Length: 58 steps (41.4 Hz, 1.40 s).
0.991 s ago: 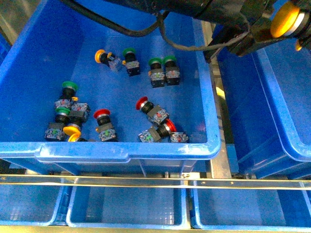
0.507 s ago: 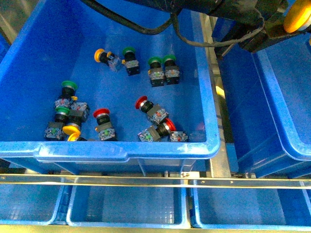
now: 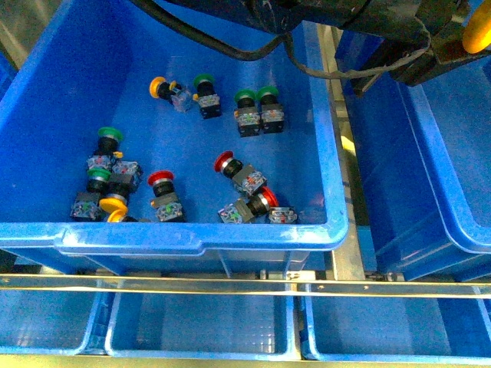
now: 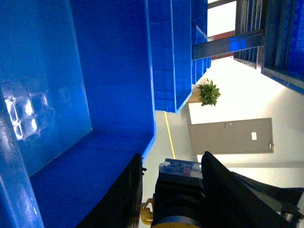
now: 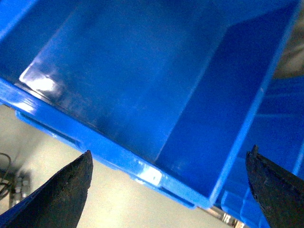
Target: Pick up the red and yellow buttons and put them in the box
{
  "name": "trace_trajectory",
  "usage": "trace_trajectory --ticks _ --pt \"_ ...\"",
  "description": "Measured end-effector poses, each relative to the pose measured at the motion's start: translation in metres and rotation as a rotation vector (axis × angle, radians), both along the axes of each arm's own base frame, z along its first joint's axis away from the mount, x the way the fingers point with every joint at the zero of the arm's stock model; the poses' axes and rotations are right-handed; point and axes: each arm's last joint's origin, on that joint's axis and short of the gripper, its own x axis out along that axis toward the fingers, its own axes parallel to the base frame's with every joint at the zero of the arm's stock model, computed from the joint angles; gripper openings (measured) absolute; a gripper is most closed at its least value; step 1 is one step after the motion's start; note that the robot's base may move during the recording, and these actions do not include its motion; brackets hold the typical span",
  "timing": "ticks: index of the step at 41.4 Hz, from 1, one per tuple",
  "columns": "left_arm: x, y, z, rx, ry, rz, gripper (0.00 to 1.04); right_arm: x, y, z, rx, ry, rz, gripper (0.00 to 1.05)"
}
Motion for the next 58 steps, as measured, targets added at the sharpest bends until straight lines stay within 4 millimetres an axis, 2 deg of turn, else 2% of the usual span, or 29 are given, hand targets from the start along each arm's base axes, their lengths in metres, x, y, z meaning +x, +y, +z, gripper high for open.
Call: trace_trajectory --ticks 10,14,23,30,43,58 --pt "-0.001 -0.001 0.000 -0.020 0.003 -0.010 0.31 0.045 0.013 -0.006 -0.036 0.006 0.194 0.98" --pt "-0.001 0.002 -0.006 -0.012 0.014 -0.009 0.31 0.061 0.015 -0.008 -0.072 0.000 0.246 0.98" --pt "-0.001 0.001 -0.018 0.009 0.039 -0.013 0.31 0.080 0.027 -0.009 -0.107 -0.023 0.326 0.98" --pt "-0.001 0.001 -0.019 0.012 0.039 -0.016 0.31 0.083 0.037 -0.005 -0.108 -0.024 0.362 0.98" --pt "-0.001 -0.005 -0.014 0.017 0.026 -0.015 0.31 0.075 0.055 -0.002 -0.089 -0.012 0.409 0.98" --pt "-0.010 -0.017 -0.012 0.013 0.016 -0.042 0.31 0.071 0.058 -0.002 -0.074 -0.017 0.408 0.98"
